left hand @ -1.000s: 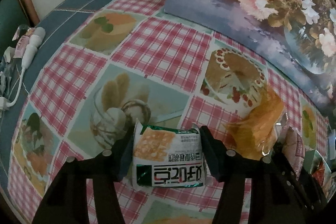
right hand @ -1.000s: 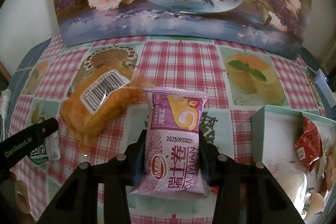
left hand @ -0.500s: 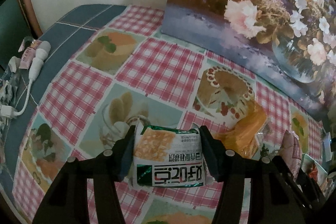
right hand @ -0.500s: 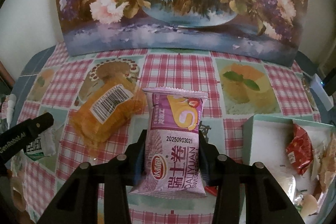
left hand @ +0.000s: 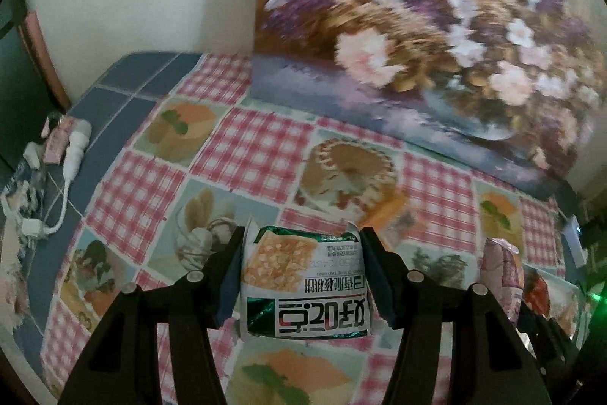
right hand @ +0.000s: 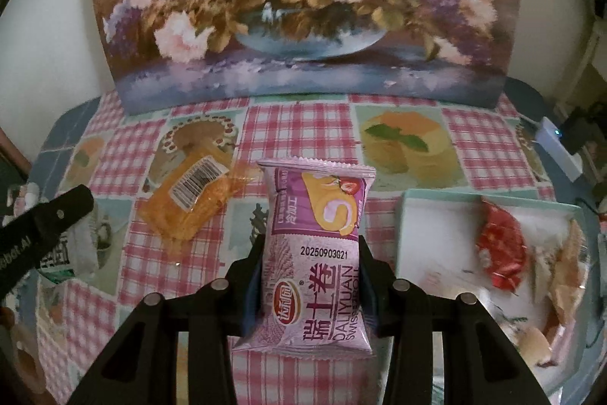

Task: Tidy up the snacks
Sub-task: 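Carry the cracker packet and Swiss roll packet over the white tray with both tools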

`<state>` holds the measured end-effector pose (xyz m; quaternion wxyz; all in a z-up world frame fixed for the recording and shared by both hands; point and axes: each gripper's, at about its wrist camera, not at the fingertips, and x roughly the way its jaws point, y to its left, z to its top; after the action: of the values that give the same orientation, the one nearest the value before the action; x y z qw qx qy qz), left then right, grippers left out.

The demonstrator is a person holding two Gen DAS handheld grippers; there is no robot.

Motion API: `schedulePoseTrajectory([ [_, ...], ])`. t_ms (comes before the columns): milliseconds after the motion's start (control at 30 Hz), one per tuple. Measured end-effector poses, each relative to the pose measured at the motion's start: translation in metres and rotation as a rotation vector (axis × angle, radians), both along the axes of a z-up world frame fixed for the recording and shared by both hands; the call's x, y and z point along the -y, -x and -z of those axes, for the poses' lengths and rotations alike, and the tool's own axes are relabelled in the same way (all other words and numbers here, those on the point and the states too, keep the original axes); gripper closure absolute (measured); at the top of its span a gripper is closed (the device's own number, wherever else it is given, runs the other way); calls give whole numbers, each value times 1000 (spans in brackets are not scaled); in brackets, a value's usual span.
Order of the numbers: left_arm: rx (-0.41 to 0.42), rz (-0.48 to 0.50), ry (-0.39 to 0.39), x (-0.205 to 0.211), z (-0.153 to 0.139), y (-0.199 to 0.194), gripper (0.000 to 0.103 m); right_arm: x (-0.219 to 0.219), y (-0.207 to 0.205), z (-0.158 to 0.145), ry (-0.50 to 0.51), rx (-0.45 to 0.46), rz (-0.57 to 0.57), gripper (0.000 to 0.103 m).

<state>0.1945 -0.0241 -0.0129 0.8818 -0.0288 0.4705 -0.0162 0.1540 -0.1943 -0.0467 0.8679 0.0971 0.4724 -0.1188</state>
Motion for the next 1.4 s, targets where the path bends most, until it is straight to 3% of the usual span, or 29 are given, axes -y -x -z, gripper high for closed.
schedulePoseTrajectory([
  [267, 48, 40, -7, 21, -27, 23, 43, 20, 36, -32, 35, 21, 53, 58],
  [700, 103, 127, -34, 59, -53, 57, 43, 53, 82, -47, 20, 36, 147, 58],
  [1200, 80, 270, -42, 107, -45, 93, 43, 88, 125, -40, -27, 30, 243, 58],
  [1400, 41, 311, -41, 123, -33, 101, 43, 118, 140, -25, -48, -11, 308, 58],
])
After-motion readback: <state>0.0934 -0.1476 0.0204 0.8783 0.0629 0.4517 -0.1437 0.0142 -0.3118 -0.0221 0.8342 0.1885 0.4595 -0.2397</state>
